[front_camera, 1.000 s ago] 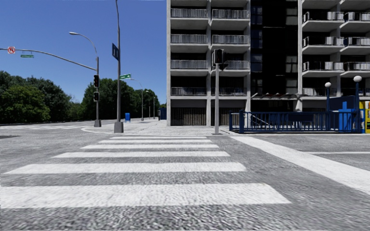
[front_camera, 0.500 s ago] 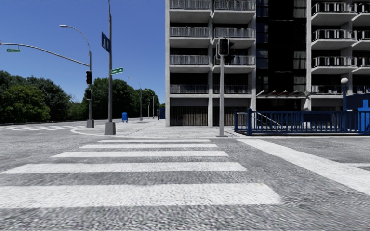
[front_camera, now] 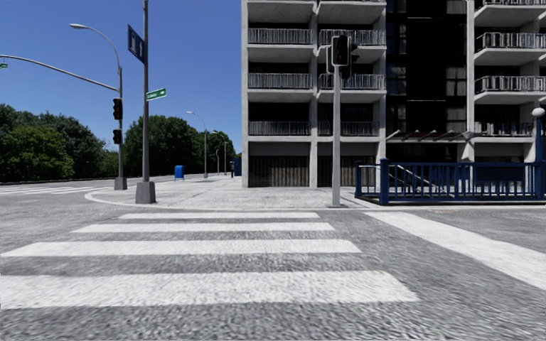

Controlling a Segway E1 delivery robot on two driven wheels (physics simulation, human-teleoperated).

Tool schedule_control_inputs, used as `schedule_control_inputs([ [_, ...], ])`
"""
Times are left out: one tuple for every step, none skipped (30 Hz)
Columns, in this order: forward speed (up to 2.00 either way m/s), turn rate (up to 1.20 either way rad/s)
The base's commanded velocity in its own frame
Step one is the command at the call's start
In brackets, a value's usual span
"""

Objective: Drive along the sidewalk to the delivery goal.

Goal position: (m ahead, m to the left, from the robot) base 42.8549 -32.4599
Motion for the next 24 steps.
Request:
schedule_control_inputs([
  [2.0, 0.0],
  [2.0, 0.0],
  [2.0, 0.09],
  [2.0, 0.28],
  [2.0, 0.28],
  [2.0, 0.33],
  [2.0, 0.34],
  [2.0, 0.33],
  [2.0, 0.11],
  [2.0, 0.11],
  [2.0, 0.01],
  [2.0, 0.0],
  [2.0, 0.0],
  [2.0, 0.0],
  [2.0, 0.0],
  [2.0, 0.0],
  [2.0, 0.0],
  [2.0, 0.0],
  [2.0, 0.0],
  [2.0, 0.0],
  [2.0, 0.0],
  [2.0, 0.0],
  [2.0, 0.0],
  [2.0, 0.0],
])
